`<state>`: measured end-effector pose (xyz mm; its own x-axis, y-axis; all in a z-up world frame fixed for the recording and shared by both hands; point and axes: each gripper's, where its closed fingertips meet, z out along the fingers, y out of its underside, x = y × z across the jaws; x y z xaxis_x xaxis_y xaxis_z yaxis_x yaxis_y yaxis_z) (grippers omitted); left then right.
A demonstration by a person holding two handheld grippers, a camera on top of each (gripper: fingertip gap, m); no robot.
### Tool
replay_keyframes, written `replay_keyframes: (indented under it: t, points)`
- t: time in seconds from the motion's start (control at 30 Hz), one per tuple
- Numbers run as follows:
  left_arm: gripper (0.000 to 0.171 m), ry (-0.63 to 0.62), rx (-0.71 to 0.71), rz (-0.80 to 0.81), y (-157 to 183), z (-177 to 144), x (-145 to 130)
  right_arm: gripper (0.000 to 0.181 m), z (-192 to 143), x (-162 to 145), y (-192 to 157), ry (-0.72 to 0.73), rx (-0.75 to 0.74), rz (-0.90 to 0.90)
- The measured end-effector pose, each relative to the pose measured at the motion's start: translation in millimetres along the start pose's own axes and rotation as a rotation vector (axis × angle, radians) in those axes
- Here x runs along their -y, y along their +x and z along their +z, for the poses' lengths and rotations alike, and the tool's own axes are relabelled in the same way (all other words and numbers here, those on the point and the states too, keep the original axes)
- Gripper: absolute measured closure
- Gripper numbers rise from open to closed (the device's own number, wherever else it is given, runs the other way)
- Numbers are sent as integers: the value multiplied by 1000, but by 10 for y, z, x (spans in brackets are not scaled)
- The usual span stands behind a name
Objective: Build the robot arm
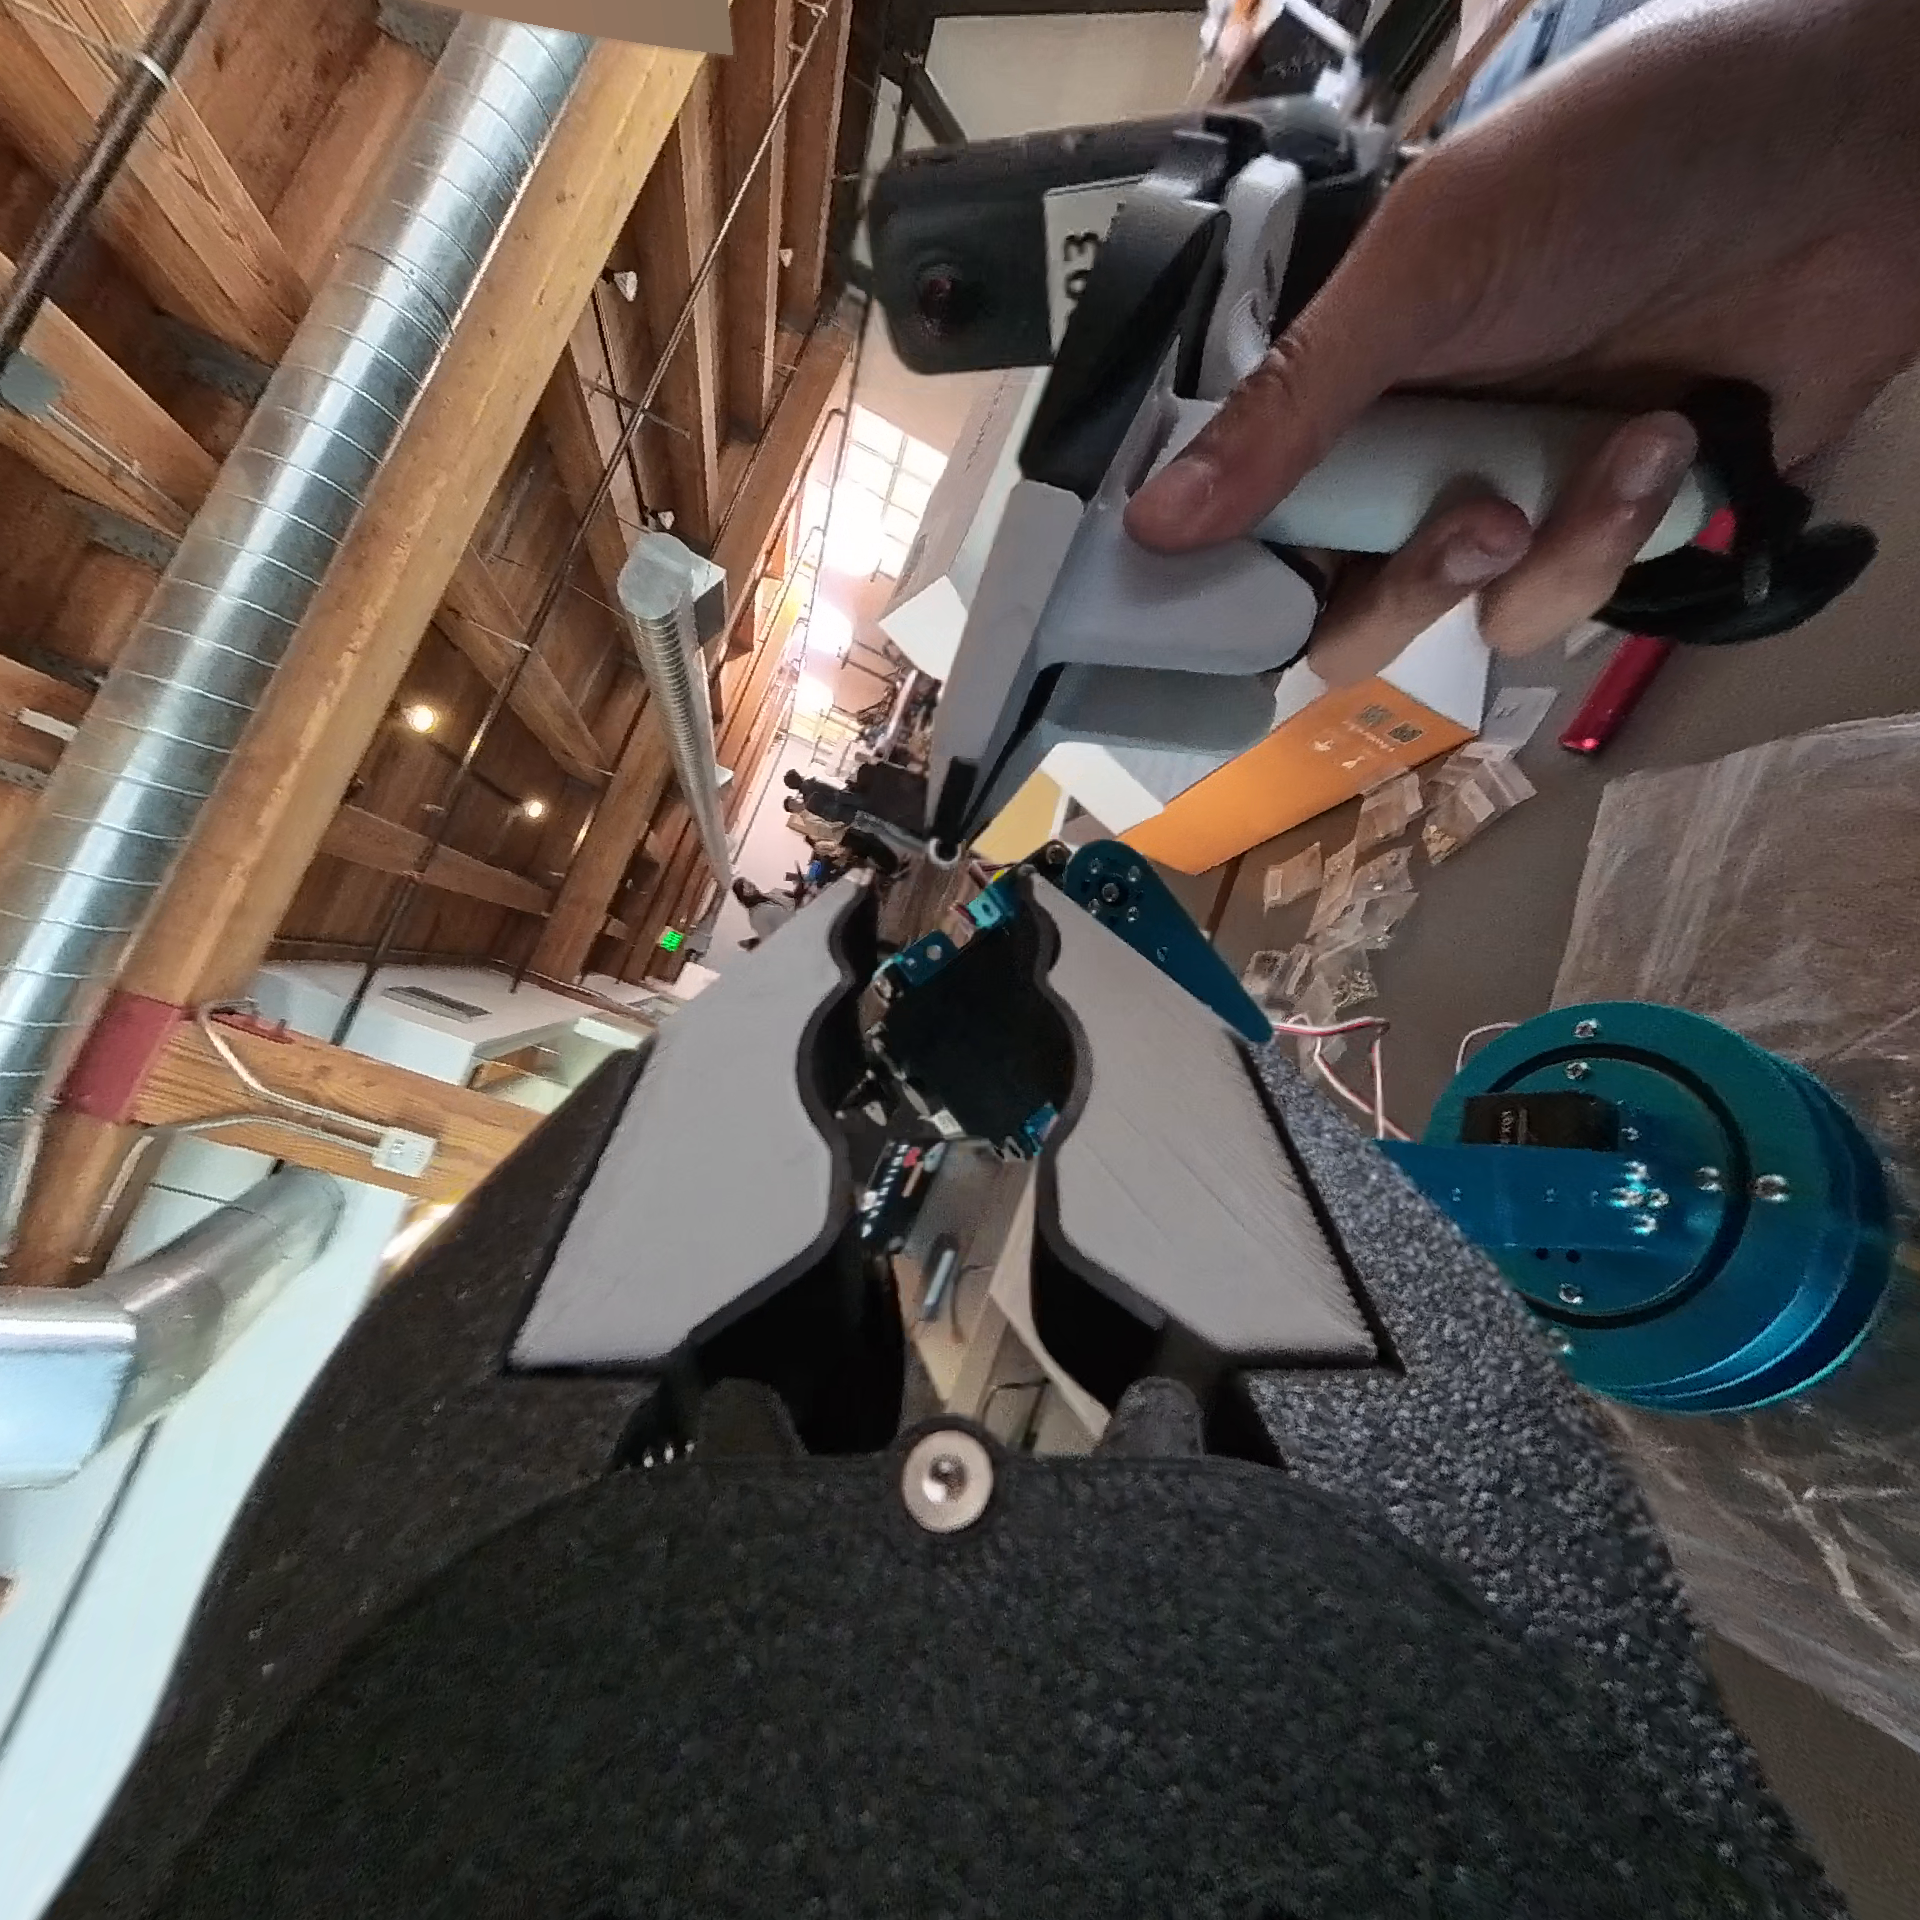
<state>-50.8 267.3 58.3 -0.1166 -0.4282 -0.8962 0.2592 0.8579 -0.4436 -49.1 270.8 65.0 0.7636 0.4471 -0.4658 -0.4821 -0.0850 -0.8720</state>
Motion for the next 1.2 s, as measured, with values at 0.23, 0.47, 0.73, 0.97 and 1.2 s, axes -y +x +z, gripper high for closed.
replay_keyframes:
  t: [0.23, 0.47, 0.73, 0.97, 1.2]
  points:
    - [119, 83, -209, -541, -258, -32, -351, 180, -7, 108, 196, 100, -283, -105]
    - [130, 113, -487, -626, 93, 106, -618, 180, 52, 116, 347, 130, -502, -210]
    - [144, 166, -542, -635, 106, 139, -589, 180, 99, 70, 394, 134, -513, -183]
    - [144, 157, -554, -641, 105, 145, -589, 180, 113, 109, 362, 148, -486, -207]
    - [144, 130, -544, -643, 108, 145, -587, 180, 108, 90, 385, 84, -494, -191]
